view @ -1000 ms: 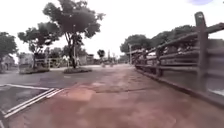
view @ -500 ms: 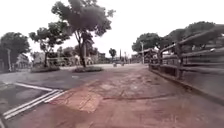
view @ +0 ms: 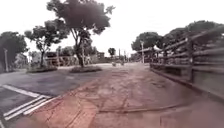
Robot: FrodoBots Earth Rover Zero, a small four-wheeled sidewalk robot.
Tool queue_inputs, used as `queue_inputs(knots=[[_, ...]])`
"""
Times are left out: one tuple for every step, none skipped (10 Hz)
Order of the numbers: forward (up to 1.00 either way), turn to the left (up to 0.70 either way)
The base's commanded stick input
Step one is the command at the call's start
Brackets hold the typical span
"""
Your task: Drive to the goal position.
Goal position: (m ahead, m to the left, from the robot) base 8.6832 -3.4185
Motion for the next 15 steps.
queue_inputs(knots=[[1.0,0.0],[1.0,0.0],[1.0,0.0],[1.0,0.0],[1.0,0.0],[1.0,0.0],[1.0,0.0],[1.0,0.0],[1.0,0.0],[1.0,0.0],[1.0,0.0],[1.0,0.0],[1.0,0.0],[1.0,0.0],[1.0,0.0]])
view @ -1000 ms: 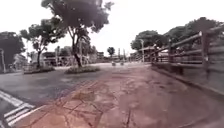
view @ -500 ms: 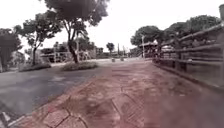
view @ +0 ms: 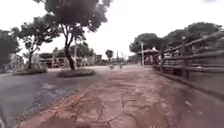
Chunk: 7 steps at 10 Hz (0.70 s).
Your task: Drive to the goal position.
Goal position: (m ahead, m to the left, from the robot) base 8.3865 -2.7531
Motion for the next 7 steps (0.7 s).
queue_inputs(knots=[[1.0,0.0],[1.0,0.0],[1.0,0.0],[1.0,0.0],[1.0,-0.03],[1.0,-0.15],[1.0,-0.27]])
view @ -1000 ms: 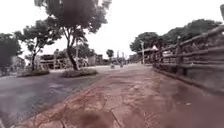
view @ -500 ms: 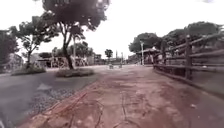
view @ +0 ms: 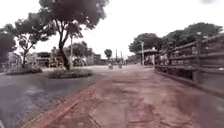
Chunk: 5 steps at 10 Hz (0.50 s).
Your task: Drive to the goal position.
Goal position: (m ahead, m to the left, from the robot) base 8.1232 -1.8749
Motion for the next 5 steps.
queue_inputs(knots=[[1.0,-0.3],[1.0,-0.33],[1.0,-0.31],[1.0,-0.23],[1.0,-0.03]])
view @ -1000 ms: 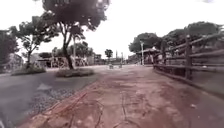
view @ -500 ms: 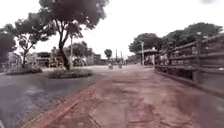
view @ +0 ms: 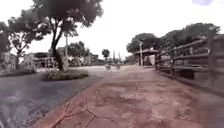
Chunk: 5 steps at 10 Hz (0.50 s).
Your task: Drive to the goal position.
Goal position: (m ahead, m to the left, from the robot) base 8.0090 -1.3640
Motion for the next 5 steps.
queue_inputs(knots=[[1.0,0.0],[1.0,0.0],[1.0,0.0],[1.0,0.0],[1.0,0.0]])
